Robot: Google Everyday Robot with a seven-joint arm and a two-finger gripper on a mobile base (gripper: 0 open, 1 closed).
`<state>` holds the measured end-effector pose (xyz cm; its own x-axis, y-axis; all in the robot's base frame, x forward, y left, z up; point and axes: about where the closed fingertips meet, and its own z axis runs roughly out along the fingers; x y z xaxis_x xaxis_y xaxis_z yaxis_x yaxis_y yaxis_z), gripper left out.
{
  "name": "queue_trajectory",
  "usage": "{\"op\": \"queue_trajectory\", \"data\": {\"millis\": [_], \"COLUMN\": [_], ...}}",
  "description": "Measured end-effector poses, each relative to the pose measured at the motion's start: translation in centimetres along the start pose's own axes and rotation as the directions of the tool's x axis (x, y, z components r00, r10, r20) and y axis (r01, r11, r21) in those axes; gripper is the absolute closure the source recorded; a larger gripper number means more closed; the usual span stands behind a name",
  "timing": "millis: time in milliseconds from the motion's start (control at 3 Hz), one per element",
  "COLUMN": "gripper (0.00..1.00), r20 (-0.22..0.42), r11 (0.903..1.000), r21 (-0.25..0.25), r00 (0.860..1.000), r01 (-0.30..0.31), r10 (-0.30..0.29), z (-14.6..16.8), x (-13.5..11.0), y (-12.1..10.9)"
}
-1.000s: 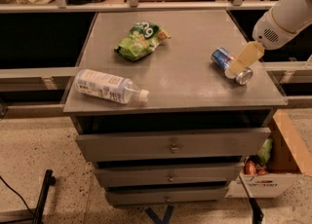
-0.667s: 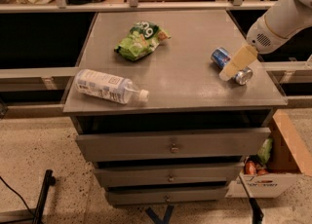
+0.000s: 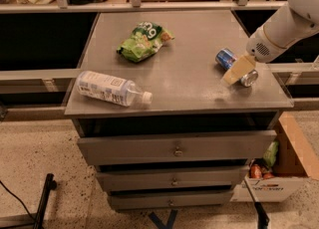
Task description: Move redbull can near blue plastic bottle
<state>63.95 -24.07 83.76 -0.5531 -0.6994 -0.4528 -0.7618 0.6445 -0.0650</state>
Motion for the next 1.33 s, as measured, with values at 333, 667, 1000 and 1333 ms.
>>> {"op": "queue_trajectory", "data": {"millis": [333,667,1000,1333], "gripper": [0.41,0.65,0.88,1.00], "r20": [-0.009,-0.021,-0.025,-0.014], "r11": [1.0000,0.9999,0.9999,0.9987], "r21": [-0.007,-0.009,-0.010,-0.019], "r00": [1.000,1.000,1.000,0.999], "r01": [0.001,0.004,0.013,0.046], "r10": [-0.001,-0.004,-0.013,-0.047], "z": [0.5,0.6,0.4,0.2], "x": [0.3,0.6,0.3,-1.3], "y": [0.3,0.5,0.6,0.9]}}
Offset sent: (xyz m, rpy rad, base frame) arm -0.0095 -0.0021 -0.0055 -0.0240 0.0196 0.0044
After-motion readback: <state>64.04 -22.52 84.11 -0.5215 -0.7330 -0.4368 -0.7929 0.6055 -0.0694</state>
